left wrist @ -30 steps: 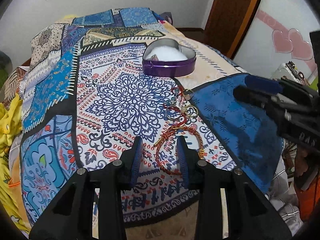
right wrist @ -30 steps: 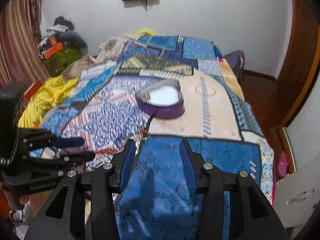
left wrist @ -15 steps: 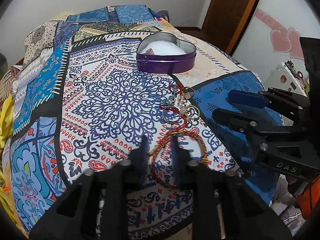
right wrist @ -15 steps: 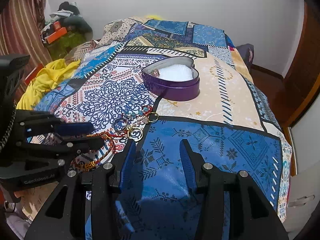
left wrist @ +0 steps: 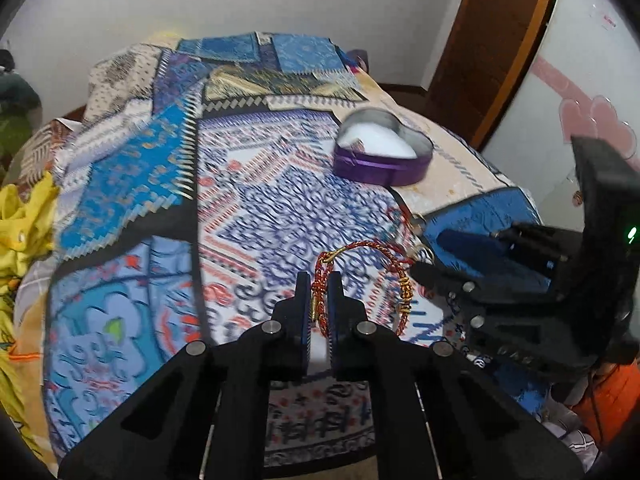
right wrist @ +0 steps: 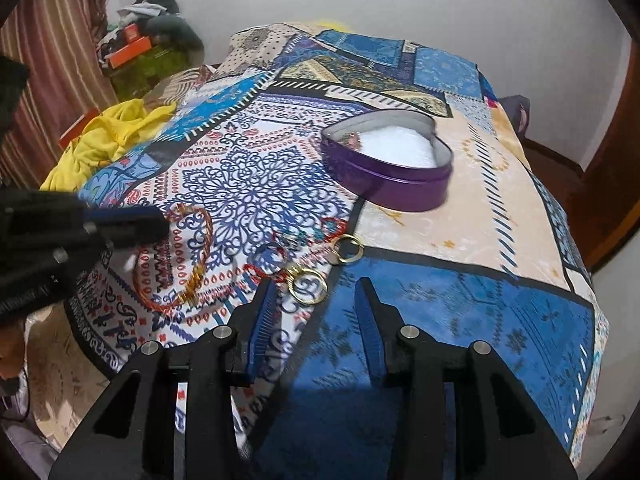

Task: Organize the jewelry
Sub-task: 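Carry the bracelet toward the tin with the left tool while the right tool grasps a gold hoop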

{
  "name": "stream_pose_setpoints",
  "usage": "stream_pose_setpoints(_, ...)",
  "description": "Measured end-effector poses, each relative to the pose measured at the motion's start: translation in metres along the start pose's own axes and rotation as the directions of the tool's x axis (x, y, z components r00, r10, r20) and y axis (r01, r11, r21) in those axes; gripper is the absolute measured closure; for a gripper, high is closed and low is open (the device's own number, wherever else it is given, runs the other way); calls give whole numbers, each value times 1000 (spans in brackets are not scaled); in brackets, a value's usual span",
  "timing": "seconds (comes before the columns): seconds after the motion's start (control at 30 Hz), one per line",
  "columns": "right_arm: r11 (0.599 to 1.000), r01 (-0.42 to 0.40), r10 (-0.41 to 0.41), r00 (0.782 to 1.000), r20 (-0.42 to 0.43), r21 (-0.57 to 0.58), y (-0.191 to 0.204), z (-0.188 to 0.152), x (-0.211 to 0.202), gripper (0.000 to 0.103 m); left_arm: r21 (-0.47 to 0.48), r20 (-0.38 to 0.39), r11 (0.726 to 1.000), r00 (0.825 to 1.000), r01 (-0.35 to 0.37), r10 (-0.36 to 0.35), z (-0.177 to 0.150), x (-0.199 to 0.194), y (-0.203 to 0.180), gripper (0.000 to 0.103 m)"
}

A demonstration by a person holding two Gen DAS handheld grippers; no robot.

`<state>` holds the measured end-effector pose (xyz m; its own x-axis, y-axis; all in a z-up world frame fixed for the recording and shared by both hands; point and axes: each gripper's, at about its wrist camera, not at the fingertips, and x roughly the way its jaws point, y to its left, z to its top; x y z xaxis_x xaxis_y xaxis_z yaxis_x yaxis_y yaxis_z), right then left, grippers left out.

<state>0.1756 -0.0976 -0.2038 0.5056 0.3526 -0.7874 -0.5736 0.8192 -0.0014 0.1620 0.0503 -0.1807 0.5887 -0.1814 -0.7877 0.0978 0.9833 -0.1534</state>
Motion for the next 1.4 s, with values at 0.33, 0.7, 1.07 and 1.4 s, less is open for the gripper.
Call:
stream_pose_setpoints(0.33,1000,-12,12,1000,-6,-6,-3,1,0,88,-34,63,999,998,11,-9,11,-18,10,97)
stream_pose_setpoints(0.7,1000,15,-15,1000,26,8,-9,1,-23,98,-18,98,1000,995,19,-17,16,-30,-1,97)
stream_pose_setpoints(1.07,999,-10,11,999,-31,50,-21,-4,-14,77,-13,93,1000,995,22,-21,15,-30,-3,97)
stream_pose_setpoints(1.4,998,32,-33,999,-31,-56,-3,-1,0,77,-35,93,999,995,41,-37,14,-31,2,97)
